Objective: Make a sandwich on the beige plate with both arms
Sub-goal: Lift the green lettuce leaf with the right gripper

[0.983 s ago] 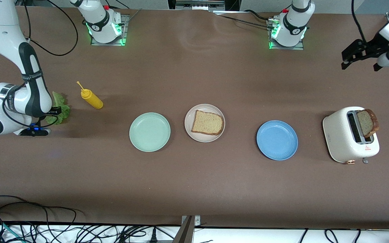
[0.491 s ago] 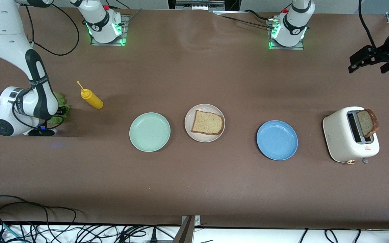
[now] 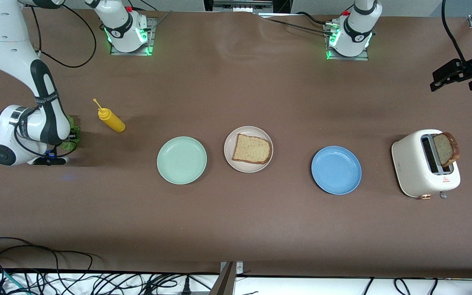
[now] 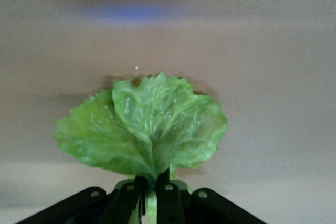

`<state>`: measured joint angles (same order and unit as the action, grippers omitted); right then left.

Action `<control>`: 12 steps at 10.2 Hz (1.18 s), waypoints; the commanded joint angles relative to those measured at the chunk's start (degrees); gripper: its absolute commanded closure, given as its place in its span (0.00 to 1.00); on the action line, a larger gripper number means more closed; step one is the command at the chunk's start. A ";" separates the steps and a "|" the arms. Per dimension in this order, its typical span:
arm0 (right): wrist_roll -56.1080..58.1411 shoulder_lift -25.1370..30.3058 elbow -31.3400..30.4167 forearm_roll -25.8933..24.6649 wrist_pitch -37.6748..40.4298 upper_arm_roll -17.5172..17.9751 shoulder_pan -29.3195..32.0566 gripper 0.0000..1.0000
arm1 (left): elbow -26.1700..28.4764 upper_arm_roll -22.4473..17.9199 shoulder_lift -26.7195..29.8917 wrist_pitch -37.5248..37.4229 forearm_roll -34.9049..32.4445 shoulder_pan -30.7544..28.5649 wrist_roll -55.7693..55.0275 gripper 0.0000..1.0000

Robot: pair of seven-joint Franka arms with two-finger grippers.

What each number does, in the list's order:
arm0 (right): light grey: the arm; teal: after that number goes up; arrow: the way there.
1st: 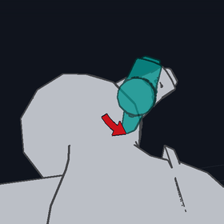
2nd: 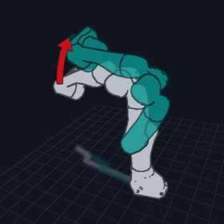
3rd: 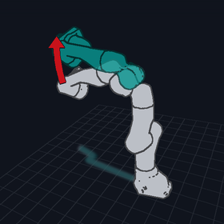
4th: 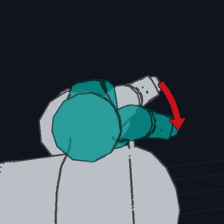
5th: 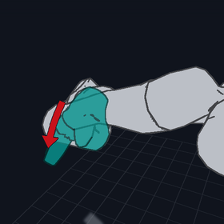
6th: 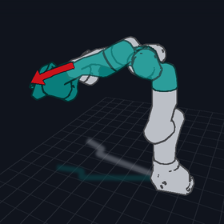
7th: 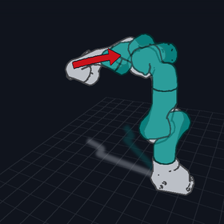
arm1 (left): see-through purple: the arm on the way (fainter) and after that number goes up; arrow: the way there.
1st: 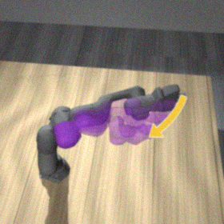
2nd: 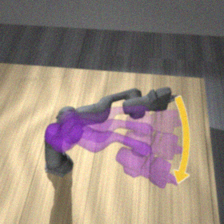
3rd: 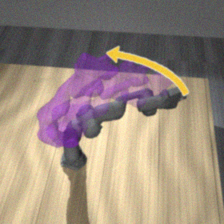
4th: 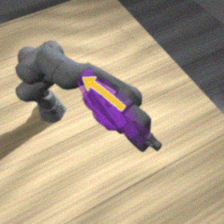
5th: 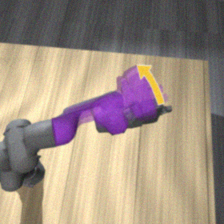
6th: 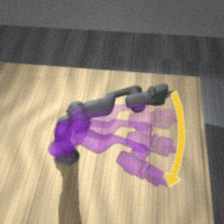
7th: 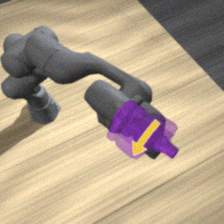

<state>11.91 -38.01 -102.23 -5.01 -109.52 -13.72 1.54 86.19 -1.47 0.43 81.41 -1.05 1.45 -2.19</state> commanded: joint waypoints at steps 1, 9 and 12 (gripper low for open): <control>1.01 3.02 1.41 0.09 3.68 0.18 -0.57 1.00 | -1.90 -0.47 -0.87 -1.52 -0.62 1.27 -0.36 0.00; 0.92 5.49 30.58 0.00 30.86 0.27 -16.10 1.00 | -1.81 -0.55 -0.87 -1.60 -0.62 0.75 -0.18 0.00; -1.01 5.49 34.80 0.44 30.25 0.27 -27.52 1.00 | -1.72 -0.55 -0.87 -1.60 -0.62 0.83 -0.27 0.00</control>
<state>11.50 -31.35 -71.02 -4.83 -80.36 -12.78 -21.45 86.11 -1.76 0.27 81.02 -1.05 1.90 -2.19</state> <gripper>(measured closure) 0.903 0.000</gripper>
